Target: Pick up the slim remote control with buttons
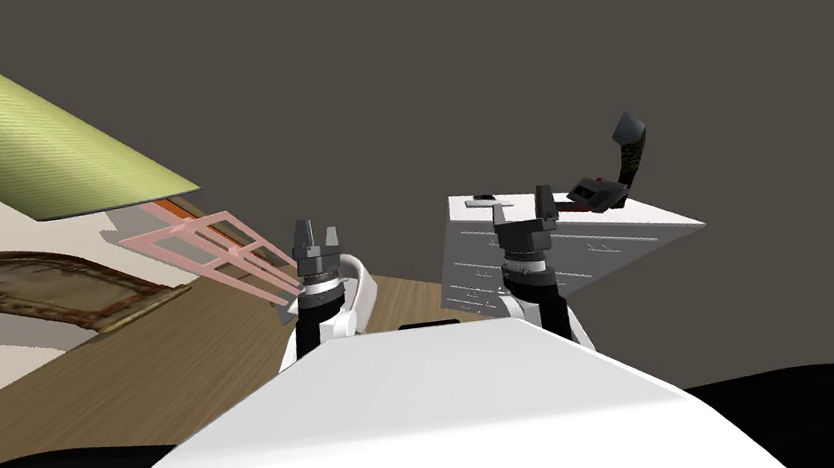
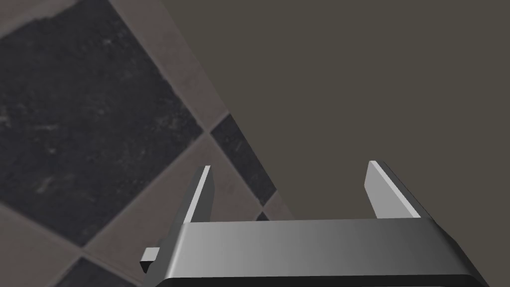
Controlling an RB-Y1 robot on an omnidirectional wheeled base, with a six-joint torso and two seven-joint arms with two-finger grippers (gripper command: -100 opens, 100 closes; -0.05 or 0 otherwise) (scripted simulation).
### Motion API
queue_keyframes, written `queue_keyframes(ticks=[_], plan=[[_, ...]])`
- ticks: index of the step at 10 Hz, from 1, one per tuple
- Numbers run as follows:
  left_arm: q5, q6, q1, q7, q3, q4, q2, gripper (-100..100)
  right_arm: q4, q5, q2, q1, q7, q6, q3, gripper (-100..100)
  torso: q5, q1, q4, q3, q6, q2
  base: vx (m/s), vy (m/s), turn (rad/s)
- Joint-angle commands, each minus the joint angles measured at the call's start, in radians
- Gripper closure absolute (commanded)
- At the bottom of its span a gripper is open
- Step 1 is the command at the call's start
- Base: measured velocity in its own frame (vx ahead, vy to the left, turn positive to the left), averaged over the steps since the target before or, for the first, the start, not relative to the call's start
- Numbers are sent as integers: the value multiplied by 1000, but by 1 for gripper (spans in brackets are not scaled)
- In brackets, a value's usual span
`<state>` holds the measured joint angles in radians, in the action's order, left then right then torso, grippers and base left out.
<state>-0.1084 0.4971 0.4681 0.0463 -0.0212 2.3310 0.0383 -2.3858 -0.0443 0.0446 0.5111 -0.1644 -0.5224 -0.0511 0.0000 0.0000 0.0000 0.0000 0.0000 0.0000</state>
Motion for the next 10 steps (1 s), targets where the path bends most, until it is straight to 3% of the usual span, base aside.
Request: queue_keyframes(ticks=[1, 2, 5, 8, 9, 10], plan=[[0, 0, 0, 0, 0, 0, 0, 0, 36, -2, 36, 44, 21, -12, 11, -100, 0, 0, 0, 0, 0, 0, -14, 11, -19], [0, 0, 0, 0, 0, 0, 0, 0, 36, -2, 36, 44, 21, -12, 11, -100, 0, 0, 0, 0, 0, 1, -21, 13, -7], [0, 0, 0, 0, 0, 0, 0, 0, 121, -9, 91, 148, 68, -42, 38, -100, 0, 1, 0, 1, 0, 2, -27, 21, 4], [0, 0, 0, 0, 0, 0, 0, 0, 197, -17, 136, 224, 111, -71, 65, -100, 0, 1, 0, 1, 0, 2, -19, 19, 21], [0, 0, 0, 0, 0, 0, 0, 0, 197, -17, 136, 240, 111, -71, 65, -100, 0, 1, 0, 1, 0, 2, -12, 14, 13], [0, 0, 0, 0, 0, 0, 0, 0, 241, -21, 161, 276, 134, -87, 82, -100, 0, 1, 0, 1, 0, 1, -9, 19, 39]])
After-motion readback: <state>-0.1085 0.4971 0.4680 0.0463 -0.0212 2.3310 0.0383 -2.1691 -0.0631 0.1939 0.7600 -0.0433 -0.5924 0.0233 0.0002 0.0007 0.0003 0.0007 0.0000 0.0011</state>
